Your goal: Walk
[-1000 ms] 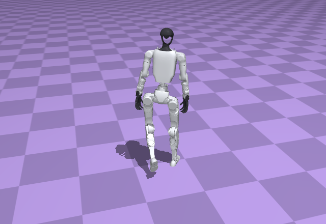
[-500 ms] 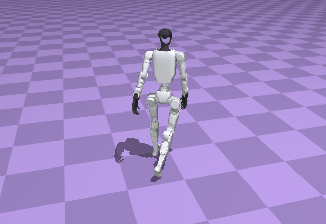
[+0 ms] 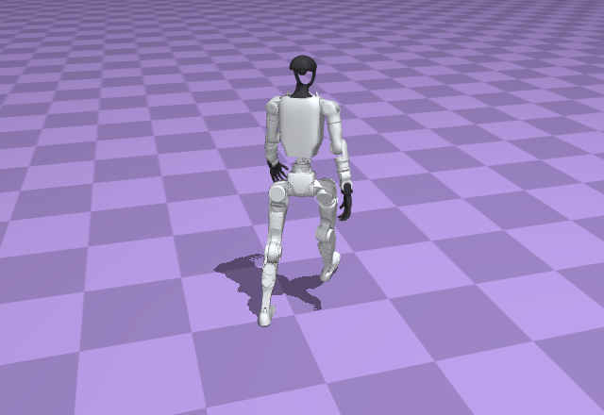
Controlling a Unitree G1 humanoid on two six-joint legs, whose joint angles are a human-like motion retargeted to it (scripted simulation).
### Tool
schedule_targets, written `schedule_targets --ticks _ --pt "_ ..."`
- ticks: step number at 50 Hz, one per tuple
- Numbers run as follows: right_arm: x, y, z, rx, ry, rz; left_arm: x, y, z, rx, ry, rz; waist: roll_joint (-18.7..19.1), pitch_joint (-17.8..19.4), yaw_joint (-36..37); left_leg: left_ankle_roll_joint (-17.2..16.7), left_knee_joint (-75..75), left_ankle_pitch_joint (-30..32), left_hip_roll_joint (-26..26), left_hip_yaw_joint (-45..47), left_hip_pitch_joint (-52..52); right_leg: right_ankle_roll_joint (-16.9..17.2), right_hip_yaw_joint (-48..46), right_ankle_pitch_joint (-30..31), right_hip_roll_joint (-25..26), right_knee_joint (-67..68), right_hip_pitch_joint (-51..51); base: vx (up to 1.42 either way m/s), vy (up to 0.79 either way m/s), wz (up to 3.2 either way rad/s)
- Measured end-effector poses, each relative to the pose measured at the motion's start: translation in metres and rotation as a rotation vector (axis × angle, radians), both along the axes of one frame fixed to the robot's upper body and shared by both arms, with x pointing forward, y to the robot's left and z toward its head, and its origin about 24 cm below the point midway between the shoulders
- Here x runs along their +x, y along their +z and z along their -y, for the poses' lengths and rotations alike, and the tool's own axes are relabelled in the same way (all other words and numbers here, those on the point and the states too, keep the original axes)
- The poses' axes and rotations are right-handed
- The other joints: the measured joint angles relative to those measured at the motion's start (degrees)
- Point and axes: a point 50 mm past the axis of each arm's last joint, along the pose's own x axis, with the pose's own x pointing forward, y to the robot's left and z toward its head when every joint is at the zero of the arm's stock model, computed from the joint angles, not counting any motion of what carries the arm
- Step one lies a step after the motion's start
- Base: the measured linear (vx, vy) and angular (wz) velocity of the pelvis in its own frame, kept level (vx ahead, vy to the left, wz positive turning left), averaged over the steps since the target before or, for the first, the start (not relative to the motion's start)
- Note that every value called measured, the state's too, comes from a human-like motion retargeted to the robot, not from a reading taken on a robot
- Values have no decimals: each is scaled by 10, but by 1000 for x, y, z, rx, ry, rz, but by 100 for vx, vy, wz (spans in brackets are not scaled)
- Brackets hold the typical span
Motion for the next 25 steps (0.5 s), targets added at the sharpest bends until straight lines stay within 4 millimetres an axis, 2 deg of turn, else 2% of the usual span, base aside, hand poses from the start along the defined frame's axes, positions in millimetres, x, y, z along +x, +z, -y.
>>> schedule_targets --ticks 3,5,8,10,13,16,20,23,25 --pt "-1 0 -1 1 -10 7 -18 -13 12 -39 -21 -78 1 -22 -14 -2 1 56 -62 -9 21 0 -2 17 -61 28 18 96 71 56" --pt "4 0 0 2 -5 23 -36 -23 16 -51 -47 -161 -1 -26 -35 -2 20 114 -108 -18 28 0 47 68 -81 31 19 95 42 104" --pt "16 -1 -3 16 1 45 -71 -38 15 -26 -83 -298 -4 -35 -26 -2 97 245 -149 40 3 0 33 92 -111 71 21 67 50 80" --pt "33 -2 -4 18 18 81 -96 -45 14 -5 -70 -373 -24 -31 -20 -2 181 325 -171 97 -33 -1 44 95 -145 93 36 75 49 74" --pt "69 -1 -12 29 88 160 -137 -53 4 -7 3 -488 -57 -31 -18 -2 321 397 -145 203 -110 -2 33 77 -191 102 65 73 2 37" --pt "105 1 -26 58 160 248 -176 -55 -5 -12 73 -577 -60 -23 -14 -2 392 321 -140 150 -162 -10 25 49 -175 95 112 92 -28 -8" --pt "156 12 -43 85 240 406 -220 -56 -8 -18 183 -647 -64 8 22 -2 372 260 -167 64 -212 -37 31 14 -131 76 186 86 -35 -77" --pt "182 21 -58 123 279 508 -254 -54 -5 -37 255 -712 -60 15 43 -2 271 215 -136 4 -234 -89 19 -16 -71 55 242 78 -65 -58" --pt "197 26 -69 153 297 566 -274 -50 -8 -33 293 -749 -52 21 56 37 206 181 -107 -15 -256 -121 17 -37 -28 51 273 84 -41 -28"
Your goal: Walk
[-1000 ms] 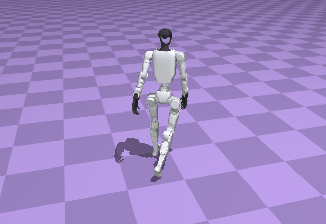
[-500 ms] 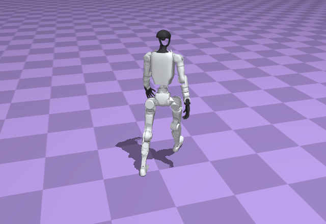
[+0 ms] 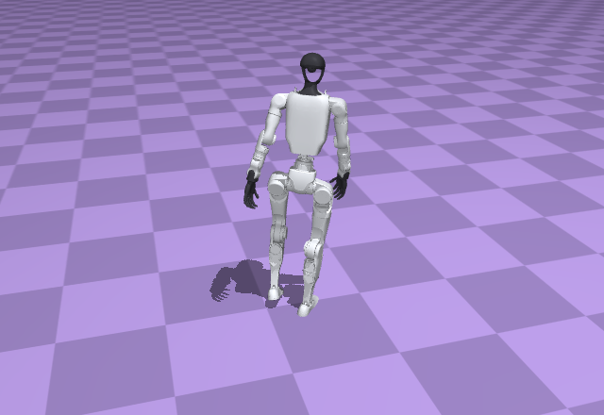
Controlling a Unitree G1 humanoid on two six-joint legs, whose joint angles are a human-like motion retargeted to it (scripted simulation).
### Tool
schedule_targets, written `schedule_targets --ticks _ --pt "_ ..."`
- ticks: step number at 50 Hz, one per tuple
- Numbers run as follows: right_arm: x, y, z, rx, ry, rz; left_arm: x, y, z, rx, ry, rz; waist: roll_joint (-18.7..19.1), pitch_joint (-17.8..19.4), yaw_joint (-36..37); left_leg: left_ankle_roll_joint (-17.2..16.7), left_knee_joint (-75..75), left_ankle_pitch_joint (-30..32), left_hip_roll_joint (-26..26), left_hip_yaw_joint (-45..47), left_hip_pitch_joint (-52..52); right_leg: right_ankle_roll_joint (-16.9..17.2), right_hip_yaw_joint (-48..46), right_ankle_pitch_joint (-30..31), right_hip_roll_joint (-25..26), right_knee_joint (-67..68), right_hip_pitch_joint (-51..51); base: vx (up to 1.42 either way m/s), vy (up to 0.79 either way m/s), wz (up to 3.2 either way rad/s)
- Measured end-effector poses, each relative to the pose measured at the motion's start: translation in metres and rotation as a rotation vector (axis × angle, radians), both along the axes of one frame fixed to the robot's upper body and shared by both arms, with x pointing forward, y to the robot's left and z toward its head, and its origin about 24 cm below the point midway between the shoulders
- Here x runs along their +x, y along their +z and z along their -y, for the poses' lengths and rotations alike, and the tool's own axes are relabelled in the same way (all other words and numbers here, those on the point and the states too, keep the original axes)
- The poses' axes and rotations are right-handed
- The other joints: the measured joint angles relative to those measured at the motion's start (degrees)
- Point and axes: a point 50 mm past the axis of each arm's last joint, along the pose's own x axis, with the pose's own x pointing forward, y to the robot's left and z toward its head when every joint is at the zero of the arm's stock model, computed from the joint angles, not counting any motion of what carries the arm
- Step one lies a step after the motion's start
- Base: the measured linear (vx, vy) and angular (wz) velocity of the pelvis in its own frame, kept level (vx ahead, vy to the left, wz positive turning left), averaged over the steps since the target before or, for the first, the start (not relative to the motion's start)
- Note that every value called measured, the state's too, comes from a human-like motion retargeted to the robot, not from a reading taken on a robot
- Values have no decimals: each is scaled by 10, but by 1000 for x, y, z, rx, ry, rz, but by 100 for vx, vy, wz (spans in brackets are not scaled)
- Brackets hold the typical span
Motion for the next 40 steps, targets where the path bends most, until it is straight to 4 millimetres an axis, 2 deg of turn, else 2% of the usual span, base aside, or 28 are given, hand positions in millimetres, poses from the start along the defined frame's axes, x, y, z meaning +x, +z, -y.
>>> schedule_targets --ticks 3,6,7,8,10,11,13,15,16,18,19,20,21,22,23,25,27,31,35,38,40 --pt "18 9 -7 28 5 71 -17 3 -1 9 30 -41 13 8 0 109 -123 -38 -4 -14 -24 -23 3 -29 26 9 32 67 3 35" --pt "28 14 -11 49 -3 106 -26 5 0 7 58 -63 11 7 -9 218 -261 -47 -23 -23 -40 -33 -7 -49 31 10 64 74 7 55" --pt "29 15 -12 54 -6 108 -29 5 1 5 65 -70 7 5 -9 246 -295 -53 -29 -15 -47 -35 -9 -52 29 9 74 79 6 20" --pt "28 14 -12 59 -10 104 -32 6 2 4 71 -77 2 1 -9 257 -304 -72 -31 0 -58 -36 -12 -53 28 9 82 83 7 -4" --pt "23 11 -13 64 -14 84 -37 7 2 -2 78 -91 -2 -8 2 261 -307 -88 -28 23 -69 -33 2 -46 32 19 91 88 9 -54" --pt "19 9 -13 62 -12 67 -39 7 3 -5 81 -98 -2 -7 12 258 -302 -75 -26 20 -62 -29 17 -33 37 29 99 77 10 -103" --pt "8 4 -12 54 -5 27 -42 8 5 -9 88 -109 -3 -2 31 238 -272 -64 -15 27 -45 -21 41 6 48 51 115 79 13 -119" --pt "-7 -4 -9 35 3 -33 -45 8 8 -14 93 -121 -7 -10 39 243 -262 -42 -23 6 -36 -6 56 75 55 78 126 103 18 -81" --pt "-19 -8 -7 23 6 -68 -46 8 8 -20 95 -129 -5 -18 34 237 -242 -52 -18 5 -34 7 55 127 59 101 124 107 17 -42" --pt "-43 -17 -5 5 5 -126 -43 7 9 -34 89 -137 2 -26 28 212 -205 -80 -3 -12 -29 30 68 232 75 165 112 95 14 -33" --pt "-53 -20 -3 0 -6 -149 -36 5 9 -40 77 -127 11 -24 26 197 -191 -97 9 -13 -19 39 70 265 82 211 97 84 14 -32" --pt "-63 -22 0 -4 -19 -170 -28 3 9 -45 62 -112 21 -20 23 183 -179 -115 24 -9 -5 46 67 290 87 262 79 81 15 -26" --pt "-71 -24 3 -5 -36 -195 -17 1 9 -49 42 -88 33 -19 22 173 -174 -127 39 -4 8 53 74 280 93 314 51 79 14 -27" --pt "-80 -26 7 -8 -53 -222 -5 -1 9 -53 20 -65 45 -20 21 164 -170 -139 53 -1 19 52 79 258 96 361 22 76 14 -36" --pt "-90 -28 10 -11 -70 -251 7 -3 9 -60 -4 -43 55 -24 21 158 -169 -150 63 -3 29 34 77 212 94 397 -6 75 15 -42" --pt "-109 -31 17 -22 -110 -303 36 -6 8 -75 -63 5 64 -29 22 148 -171 -166 72 1 49 13 76 163 86 431 -57 76 16 -29" --pt "-126 -32 25 -34 -155 -343 71 -7 7 -81 -129 74 73 -23 6 141 -181 -170 76 -3 74 37 75 136 82 425 -99 66 14 39" --pt "-156 -32 42 -70 -214 -419 142 -1 10 -81 -235 255 72 -16 -20 122 -208 -180 73 2 135 81 76 85 40 325 -157 70 11 29" --pt "-177 -30 55 -109 -233 -485 206 16 14 -72 -306 454 48 -4 -33 88 -218 -198 59 10 199 121 77 88 -2 142 -191 69 -6 6" --pt "-178 -29 61 -128 -237 -502 242 32 9 -36 -330 581 36 6 -32 25 -212 -203 90 18 238 121 62 79 25 18 -225 59 -51 -23" --pt "-177 -28 65 -138 -248 -507 257 40 11 -22 -334 646 42 5 -38 -13 -206 -188 105 13 252 121 39 81 34 -47 -243 85 -28 7"
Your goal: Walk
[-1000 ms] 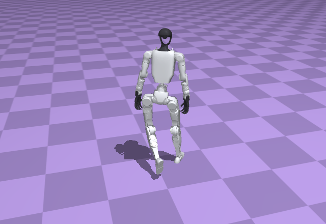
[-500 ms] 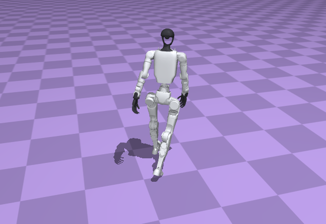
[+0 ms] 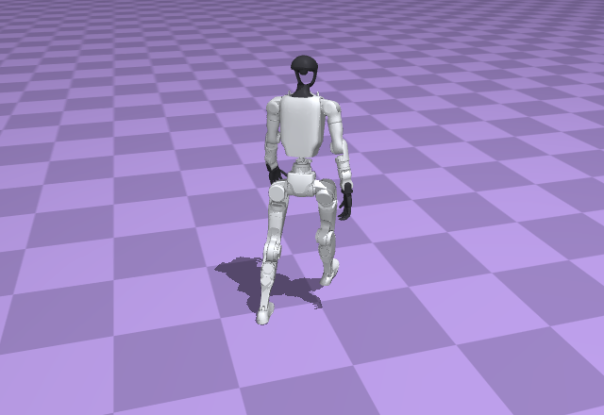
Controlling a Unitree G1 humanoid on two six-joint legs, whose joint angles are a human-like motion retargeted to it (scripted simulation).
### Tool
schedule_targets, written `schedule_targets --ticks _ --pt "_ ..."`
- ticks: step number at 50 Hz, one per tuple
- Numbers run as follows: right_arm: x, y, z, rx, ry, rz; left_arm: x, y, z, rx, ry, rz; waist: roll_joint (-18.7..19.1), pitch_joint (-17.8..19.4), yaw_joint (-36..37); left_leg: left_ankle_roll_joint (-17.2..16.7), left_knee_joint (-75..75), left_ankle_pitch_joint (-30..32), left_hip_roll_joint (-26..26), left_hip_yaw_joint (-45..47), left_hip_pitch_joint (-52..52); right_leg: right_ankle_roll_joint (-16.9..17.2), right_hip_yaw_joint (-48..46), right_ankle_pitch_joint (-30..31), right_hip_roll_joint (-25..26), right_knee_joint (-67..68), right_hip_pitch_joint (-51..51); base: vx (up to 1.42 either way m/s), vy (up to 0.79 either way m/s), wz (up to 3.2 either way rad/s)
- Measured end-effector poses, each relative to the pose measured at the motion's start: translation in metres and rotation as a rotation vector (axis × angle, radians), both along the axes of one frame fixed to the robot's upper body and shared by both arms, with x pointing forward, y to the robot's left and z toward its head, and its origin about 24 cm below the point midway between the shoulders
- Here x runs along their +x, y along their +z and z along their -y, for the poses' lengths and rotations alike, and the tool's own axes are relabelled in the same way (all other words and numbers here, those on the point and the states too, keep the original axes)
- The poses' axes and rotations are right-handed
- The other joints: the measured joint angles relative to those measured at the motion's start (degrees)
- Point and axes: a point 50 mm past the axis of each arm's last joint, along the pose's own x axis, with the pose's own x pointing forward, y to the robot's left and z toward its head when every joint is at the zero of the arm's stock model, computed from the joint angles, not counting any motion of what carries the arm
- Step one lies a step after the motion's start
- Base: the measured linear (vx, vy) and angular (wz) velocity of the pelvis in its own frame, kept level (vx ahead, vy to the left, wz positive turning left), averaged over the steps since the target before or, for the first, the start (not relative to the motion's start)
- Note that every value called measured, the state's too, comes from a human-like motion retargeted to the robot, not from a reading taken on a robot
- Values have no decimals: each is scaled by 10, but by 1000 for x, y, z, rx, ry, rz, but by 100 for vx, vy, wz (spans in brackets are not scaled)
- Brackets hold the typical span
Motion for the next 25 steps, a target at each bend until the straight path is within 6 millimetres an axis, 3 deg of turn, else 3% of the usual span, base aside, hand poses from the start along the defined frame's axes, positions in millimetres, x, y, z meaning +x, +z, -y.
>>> schedule_targets --ticks 2,5,7,10,13,14,16,21,23,25 --pt "-4 0 1 -3 -18 -8 4 2 2 1 1 20 9 -6 -4 -23 12 24 -3 -11 16 0 -2 4 2 -13 3 75 23 19" --pt "-7 1 5 -15 -43 -11 -3 -4 9 -12 -3 -1 3 -21 -10 -25 28 96 -66 -8 32 0 -9 48 -46 16 9 91 51 36" --pt "-6 2 7 -22 -52 -11 -17 -12 14 -20 -12 -52 2 -33 -26 -25 50 181 -107 -1 34 0 53 72 -67 38 10 101 58 98" --pt "9 2 7 -23 -42 11 -46 -24 16 -14 -2 -148 4 -32 -44 -25 148 338 -146 74 -1 -2 52 49 -122 88 18 74 69 114" --pt "35 1 1 -13 5 63 -82 -36 13 -11 22 -286 -27 -35 -45 -25 311 425 -108 223 -78 -5 19 14 -180 109 44 66 10 59" --pt "43 1 -3 -3 23 84 -95 -39 11 -11 24 -335 -28 -35 -40 -25 359 435 -89 235 -101 -15 9 1 -175 111 57 76 -32 -14" --pt "63 1 -12 20 63 131 -118 -43 8 -11 29 -416 -33 -32 -37 -25 397 418 -84 208 -137 -40 8 -23 -155 107 84 95 -42 -8" --pt "117 8 -34 66 182 281 -177 -49 7 -18 122 -542 -36 -9 -7 -25 358 258 -130 84 -223 -88 28 -77 -103 91 167 85 -23 -53" --pt "132 12 -47 93 214 345 -204 -49 8 -32 170 -600 -35 -3 13 -25 299 201 -119 31 -242 -123 32 -93 -59 76 208 77 -52 -80" --pt "149 16 -60 127 235 414 -227 -48 6 -41 210 -645 -31 4 33 30 236 154 -87 23 -269 -148 36 -107 -23 67 239 65 -27 -63"
